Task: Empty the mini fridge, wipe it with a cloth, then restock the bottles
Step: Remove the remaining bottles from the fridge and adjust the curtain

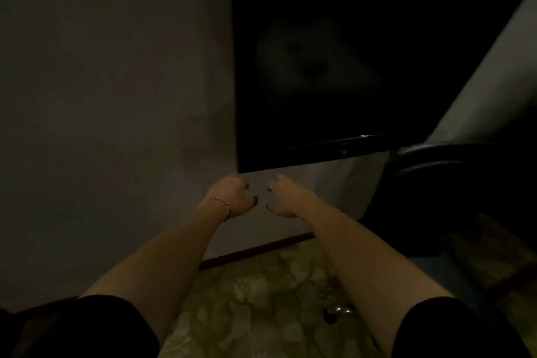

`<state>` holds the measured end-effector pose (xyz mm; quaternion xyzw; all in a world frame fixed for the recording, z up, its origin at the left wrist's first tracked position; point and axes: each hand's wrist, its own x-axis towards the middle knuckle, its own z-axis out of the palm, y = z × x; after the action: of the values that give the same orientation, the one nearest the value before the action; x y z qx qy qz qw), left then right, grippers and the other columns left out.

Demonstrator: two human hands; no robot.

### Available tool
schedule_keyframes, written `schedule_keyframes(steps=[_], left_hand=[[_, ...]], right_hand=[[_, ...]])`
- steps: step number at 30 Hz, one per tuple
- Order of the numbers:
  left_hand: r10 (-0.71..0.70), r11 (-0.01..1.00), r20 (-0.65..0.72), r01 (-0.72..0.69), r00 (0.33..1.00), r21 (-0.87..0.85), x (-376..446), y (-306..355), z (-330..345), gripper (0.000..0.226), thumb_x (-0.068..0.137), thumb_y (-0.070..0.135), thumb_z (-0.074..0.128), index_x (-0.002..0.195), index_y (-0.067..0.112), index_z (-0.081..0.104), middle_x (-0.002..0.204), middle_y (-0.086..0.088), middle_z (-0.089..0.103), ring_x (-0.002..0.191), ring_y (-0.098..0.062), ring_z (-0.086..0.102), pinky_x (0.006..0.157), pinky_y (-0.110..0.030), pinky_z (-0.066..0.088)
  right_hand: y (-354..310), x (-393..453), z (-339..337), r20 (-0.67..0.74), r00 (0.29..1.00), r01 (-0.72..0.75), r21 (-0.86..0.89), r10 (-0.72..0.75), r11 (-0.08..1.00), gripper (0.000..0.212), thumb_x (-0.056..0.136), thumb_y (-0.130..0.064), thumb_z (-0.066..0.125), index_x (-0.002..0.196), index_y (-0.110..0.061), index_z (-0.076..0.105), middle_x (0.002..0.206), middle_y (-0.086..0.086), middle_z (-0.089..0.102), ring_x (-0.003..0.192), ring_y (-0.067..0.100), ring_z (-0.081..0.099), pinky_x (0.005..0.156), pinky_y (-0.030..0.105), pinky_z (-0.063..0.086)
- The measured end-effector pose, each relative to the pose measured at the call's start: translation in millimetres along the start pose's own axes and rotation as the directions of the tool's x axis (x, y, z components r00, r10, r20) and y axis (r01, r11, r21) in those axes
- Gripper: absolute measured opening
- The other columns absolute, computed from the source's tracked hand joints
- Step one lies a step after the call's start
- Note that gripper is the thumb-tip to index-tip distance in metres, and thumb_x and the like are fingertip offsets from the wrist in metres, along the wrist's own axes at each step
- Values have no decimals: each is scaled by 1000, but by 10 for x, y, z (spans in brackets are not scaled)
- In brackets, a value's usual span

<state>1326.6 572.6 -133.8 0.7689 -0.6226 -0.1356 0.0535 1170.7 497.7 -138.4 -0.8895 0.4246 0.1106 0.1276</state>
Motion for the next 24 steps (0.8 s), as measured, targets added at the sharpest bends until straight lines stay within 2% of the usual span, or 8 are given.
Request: schedule_keyframes(steps=[3, 7, 9, 11, 15, 18, 21, 24], left_hand=[[130, 991, -43, -130, 991, 19, 130, 887, 4, 56, 88, 55, 54, 129, 16, 56, 128, -5, 52, 112, -23, 53, 91, -36, 49], [297, 954, -81, -294, 951, 54, 215, 2325, 187, 57, 85, 61, 51, 122, 19, 58, 120, -3, 54, 104, -21, 56, 87, -38, 52], [387, 921, -54, -384, 920, 57, 175, 3124, 400, 51, 85, 62, 52, 113, 20, 59, 113, -2, 55, 97, -20, 56, 82, -36, 51], [478, 878, -7, -477, 878, 36, 101, 3952, 673, 42, 85, 60, 54, 102, 23, 58, 105, -1, 54, 88, -18, 54, 73, -33, 50], [623, 782, 70, -623, 779, -13, -172, 5575, 1316, 34, 83, 57, 57, 96, 26, 56, 99, 2, 52, 84, -16, 53, 75, -35, 53], [719, 691, 139, -722, 681, -35, -441, 6580, 1746, 34, 83, 57, 57, 93, 25, 57, 96, 1, 53, 80, -16, 54, 74, -38, 54], [790, 603, 184, -796, 586, -52, -647, 7427, 2097, 34, 86, 58, 56, 93, 24, 56, 96, 2, 51, 80, -16, 54, 71, -35, 53], [826, 533, 252, -844, 505, -55, -740, 8180, 2404, 35, 88, 57, 55, 99, 24, 57, 101, 1, 52, 88, -18, 55, 77, -37, 52]], right_hand=[[827, -566, -181, -69, 992, -106, 14, 106, 994, 56, 96, -50, 53, 142, -19, 44, 139, 4, 40, 117, 30, 50, 96, 45, 49], [2007, -1615, -291, -179, 946, -252, 113, 269, 961, 47, 94, -41, 59, 135, -20, 50, 127, 6, 43, 111, 31, 54, 84, 40, 49], [2588, -2218, -234, -176, 918, -329, 158, 355, 931, 46, 93, -44, 61, 132, -21, 52, 124, 5, 44, 106, 30, 55, 80, 40, 48], [3181, -2788, -124, -169, 883, -405, 197, 438, 893, 45, 92, -43, 62, 131, -21, 53, 123, 4, 44, 106, 29, 55, 83, 43, 51], [4239, -3921, 194, -154, 770, -572, 264, 620, 776, 35, 92, -41, 62, 120, -22, 54, 116, 1, 45, 95, 22, 54, 76, 38, 49], [4885, -4708, 439, -107, 679, -675, 298, 727, 674, 30, 92, -42, 61, 113, -22, 54, 114, 1, 45, 98, 25, 56, 82, 42, 52], [5522, -5353, 690, -50, 571, -758, 350, 819, 550, 41, 93, -42, 61, 128, -21, 53, 129, 4, 45, 111, 28, 56, 90, 45, 51], [6082, -5844, 909, 11, 473, -816, 382, 881, 433, 51, 92, -45, 61, 136, -21, 49, 140, 6, 43, 123, 30, 53, 99, 45, 48]])
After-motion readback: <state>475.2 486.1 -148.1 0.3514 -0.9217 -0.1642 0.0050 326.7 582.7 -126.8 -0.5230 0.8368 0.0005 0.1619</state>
